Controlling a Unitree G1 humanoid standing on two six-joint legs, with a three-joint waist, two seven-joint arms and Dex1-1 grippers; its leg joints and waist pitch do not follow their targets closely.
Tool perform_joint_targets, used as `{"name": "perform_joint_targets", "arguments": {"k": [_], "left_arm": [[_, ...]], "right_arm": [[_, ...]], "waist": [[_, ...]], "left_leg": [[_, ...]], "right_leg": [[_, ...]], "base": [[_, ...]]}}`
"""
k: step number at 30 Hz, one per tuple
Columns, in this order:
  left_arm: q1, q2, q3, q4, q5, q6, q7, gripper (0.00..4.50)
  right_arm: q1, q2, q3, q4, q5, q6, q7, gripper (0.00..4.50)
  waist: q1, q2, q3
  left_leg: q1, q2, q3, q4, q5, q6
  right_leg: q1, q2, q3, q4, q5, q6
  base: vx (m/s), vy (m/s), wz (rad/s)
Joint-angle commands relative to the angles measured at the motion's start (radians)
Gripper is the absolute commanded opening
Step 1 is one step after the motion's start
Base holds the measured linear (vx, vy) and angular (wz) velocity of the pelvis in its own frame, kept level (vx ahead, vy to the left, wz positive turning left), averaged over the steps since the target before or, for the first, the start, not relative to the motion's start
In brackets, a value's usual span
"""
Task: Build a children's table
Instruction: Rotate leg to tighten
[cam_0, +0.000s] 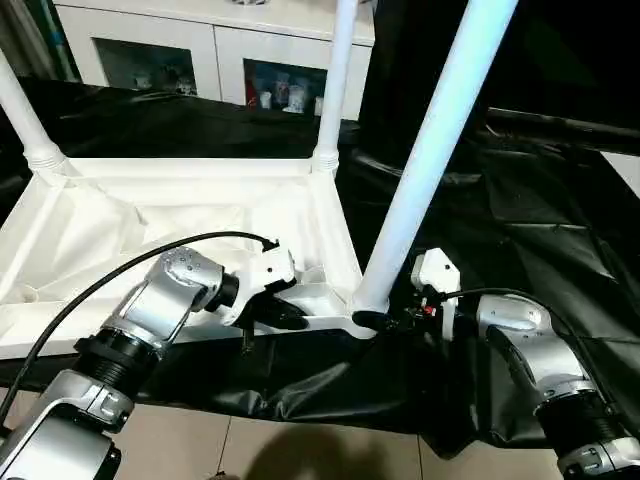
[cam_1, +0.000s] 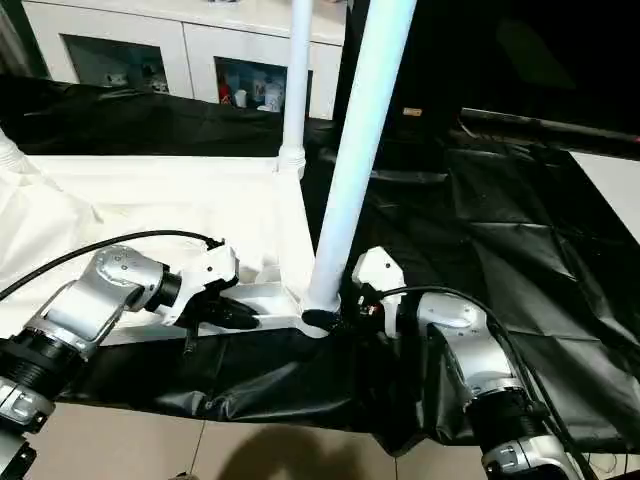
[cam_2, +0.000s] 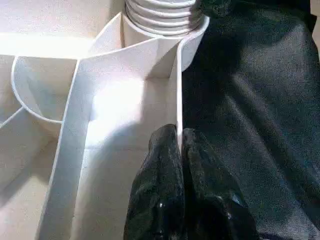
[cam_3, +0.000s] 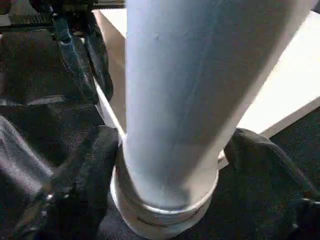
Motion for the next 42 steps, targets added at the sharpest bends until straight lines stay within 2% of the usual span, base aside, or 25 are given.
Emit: {"name": "perform_joint_targets", "arguments": {"k": [1,6,8,11,13,16,17,18,19,20,21,22,23,24,25,28,33,35,38,39,41,42], "left_arm": [[0.012,-0.006,-0.034,-0.021,-0.001,0.008,-0.030,0.00],[0.012,-0.006,-0.035,-0.021,-0.001,0.011,-0.032,0.00],[0.014,-0.006,-0.036,-0.022,0.000,0.014,-0.033,0.00],[0.015,-0.011,-0.034,-0.018,0.003,0.022,-0.023,0.00],[0.012,-0.029,-0.026,-0.004,0.006,0.036,0.009,0.00],[-0.014,-0.090,-0.001,0.063,0.026,0.050,0.124,0.00],[-0.037,-0.128,0.015,0.113,0.041,0.054,0.204,0.00],[-0.048,-0.147,0.022,0.137,0.048,0.055,0.242,0.00],[-0.048,-0.147,0.022,0.137,0.048,0.055,0.242,0.00],[-0.086,-0.201,0.048,0.213,0.061,0.066,0.358,0.00],[-0.096,-0.215,0.054,0.233,0.063,0.070,0.386,0.00],[-0.115,-0.241,0.063,0.269,0.068,0.075,0.434,0.00],[-0.138,-0.270,0.073,0.311,0.076,0.075,0.498,0.00],[-0.151,-0.287,0.078,0.336,0.080,0.072,0.531,0.00],[-0.162,-0.302,0.083,0.357,0.083,0.068,0.559,0.00],[-0.201,-0.355,0.093,0.442,0.101,0.034,0.631,0.00],[-0.209,-0.361,0.061,0.460,0.118,0.016,0.609,0.00],[-0.206,-0.351,0.049,0.456,0.122,0.013,0.585,0.00],[-0.192,-0.324,0.020,0.433,0.128,0.014,0.517,0.00],[-0.183,-0.309,0.008,0.417,0.126,0.013,0.476,0.00],[-0.175,-0.296,-0.002,0.406,0.127,0.015,0.444,0.00],[-0.151,-0.257,-0.028,0.365,0.128,0.018,0.354,0.00]], "right_arm": [[-0.013,-0.007,-0.001,0.010,-0.002,-0.004,0.007,3.23],[-0.011,-0.005,-0.004,0.011,0.002,-0.002,0.008,2.93],[-0.007,-0.004,-0.004,0.013,-0.001,-0.004,0.007,2.67],[-0.001,0.005,-0.016,0.024,-0.003,-0.007,-0.018,2.58],[-0.011,0.041,-0.067,0.055,0.023,0.025,-0.101,2.53],[-0.034,0.094,-0.137,0.142,0.023,0.029,-0.271,2.52],[-0.044,0.121,-0.165,0.181,0.017,0.035,-0.373,2.51],[-0.050,0.134,-0.178,0.198,0.014,0.040,-0.423,2.51],[-0.050,0.134,-0.178,0.198,0.014,0.040,-0.423,2.48],[-0.062,0.167,-0.193,0.243,-0.011,0.047,-0.554,2.48],[-0.066,0.175,-0.195,0.255,-0.019,0.048,-0.587,2.46],[-0.074,0.194,-0.197,0.278,-0.036,0.048,-0.656,2.46],[-0.086,0.221,-0.203,0.305,-0.048,0.052,-0.738,2.46],[-0.096,0.242,-0.211,0.323,-0.051,0.052,-0.788,2.46],[-0.106,0.261,-0.220,0.339,-0.053,0.052,-0.832,2.46],[-0.149,0.325,-0.219,0.390,-0.060,0.038,-0.906,2.46],[-0.152,0.346,-0.206,0.372,-0.037,0.007,-0.828,2.46],[-0.144,0.338,-0.205,0.351,-0.025,-0.004,-0.782,3.02],[-0.130,0.291,-0.172,0.319,-0.050,-0.008,-0.720,3.24],[-0.122,0.265,-0.155,0.299,-0.053,-0.003,-0.667,3.49],[-0.114,0.242,-0.141,0.278,-0.051,0.004,-0.613,3.49],[-0.085,0.179,-0.105,0.211,-0.042,0.016,-0.476,3.49]], "waist": [[0.000,0.008,-0.058],[0.000,0.007,-0.059],[-0.001,0.007,-0.058],[-0.002,0.007,-0.059],[-0.004,0.008,-0.057],[-0.009,0.008,-0.055],[-0.011,0.009,-0.054],[-0.011,0.009,-0.054],[-0.013,0.007,-0.055],[-0.014,0.009,-0.055],[-0.014,0.011,-0.055],[-0.014,0.009,-0.057],[-0.014,0.010,-0.058],[-0.014,0.011,-0.058],[-0.014,0.009,-0.059],[-0.014,0.011,-0.059],[-0.012,0.010,-0.059],[-0.011,0.009,-0.059],[-0.010,0.005,-0.058],[-0.010,0.005,-0.058],[-0.013,0.006,-0.059],[-0.012,0.005,-0.058]], "left_leg": [[0.000,0.025,0.001,-0.070,-0.178,0.031],[-0.001,0.024,0.001,-0.069,-0.176,0.031],[-0.001,0.023,0.002,-0.069,-0.177,0.030],[-0.001,0.023,0.001,-0.069,-0.177,0.030],[-0.002,0.023,0.001,-0.071,-0.193,0.024],[0.002,0.021,-0.001,-0.070,-0.226,0.004],[0.003,0.020,-0.002,-0.070,-0.241,-0.001],[0.003,0.020,-0.002,-0.070,-0.241,-0.001],[0.009,0.018,-0.003,-0.069,-0.263,-0.008],[0.004,0.017,-0.005,-0.069,-0.254,-0.009],[0.004,0.015,-0.003,-0.069,-0.245,-0.010],[0.007,0.014,-0.003,-0.067,-0.247,-0.014],[-0.001,0.013,-0.005,-0.068,-0.239,-0.012],[-0.001,0.011,-0.003,-0.068,-0.233,-0.011],[0.006,0.013,-0.004,-0.067,-0.247,-0.010],[0.002,0.010,-0.003,-0.067,-0.252,0.000],[0.001,0.015,-0.006,-0.071,-0.275,0.011],[-0.001,0.015,-0.006,-0.072,-0.268,0.016],[-0.007,0.015,-0.005,-0.073,-0.250,0.024],[-0.010,0.015,-0.007,-0.074,-0.247,0.025],[-0.008,0.015,-0.005,-0.072,-0.236,0.031],[-0.007,0.016,-0.006,-0.072,-0.233,0.036]], "right_leg": [[0.062,-0.058,0.060,-0.061,-0.252,-0.168],[0.063,-0.059,0.060,-0.063,-0.262,-0.164],[0.063,-0.058,0.060,-0.063,-0.268,-0.162],[0.063,-0.059,0.060,-0.063,-0.267,-0.162],[0.062,-0.059,0.060,-0.066,-0.289,-0.161],[0.057,-0.061,0.056,-0.077,-0.377,-0.137],[0.055,-0.060,0.055,-0.082,-0.415,-0.121],[0.055,-0.060,0.055,-0.082,-0.415,-0.121],[0.050,-0.061,0.053,-0.090,-0.455,-0.107],[0.054,-0.061,0.053,-0.087,-0.454,-0.101],[0.049,-0.059,0.054,-0.092,-0.455,-0.094],[0.048,-0.058,0.054,-0.092,-0.451,-0.092],[0.055,-0.059,0.054,-0.088,-0.439,-0.086],[0.052,-0.058,0.055,-0.090,-0.432,-0.082],[0.047,-0.059,0.054,-0.092,-0.439,-0.082],[0.047,-0.057,0.053,-0.094,-0.440,-0.071],[0.051,-0.060,0.053,-0.093,-0.430,-0.074],[0.052,-0.059,0.054,-0.091,-0.412,-0.080],[0.058,-0.060,0.055,-0.087,-0.394,-0.085],[0.062,-0.061,0.054,-0.089,-0.410,-0.081],[0.060,-0.061,0.055,-0.089,-0.405,-0.089],[0.062,-0.061,0.055,-0.090,-0.400,-0.092]], "base": [[0.000,0.000,0.00],[0.000,0.000,0.00],[0.000,0.000,0.00],[0.000,0.000,0.00],[0.000,0.000,0.00],[0.000,0.000,0.00],[0.000,0.000,0.00],[0.000,0.000,0.00],[0.000,0.000,0.00],[0.000,0.000,0.00],[0.000,0.000,0.00],[0.000,0.000,0.00],[0.000,0.000,0.00],[0.000,0.000,0.00],[0.000,0.000,0.00],[0.000,0.000,0.00],[0.000,0.000,0.00],[0.000,0.000,0.00],[0.000,0.000,0.00],[0.000,0.000,0.00],[0.000,0.000,0.00],[0.000,0.000,0.00]]}}
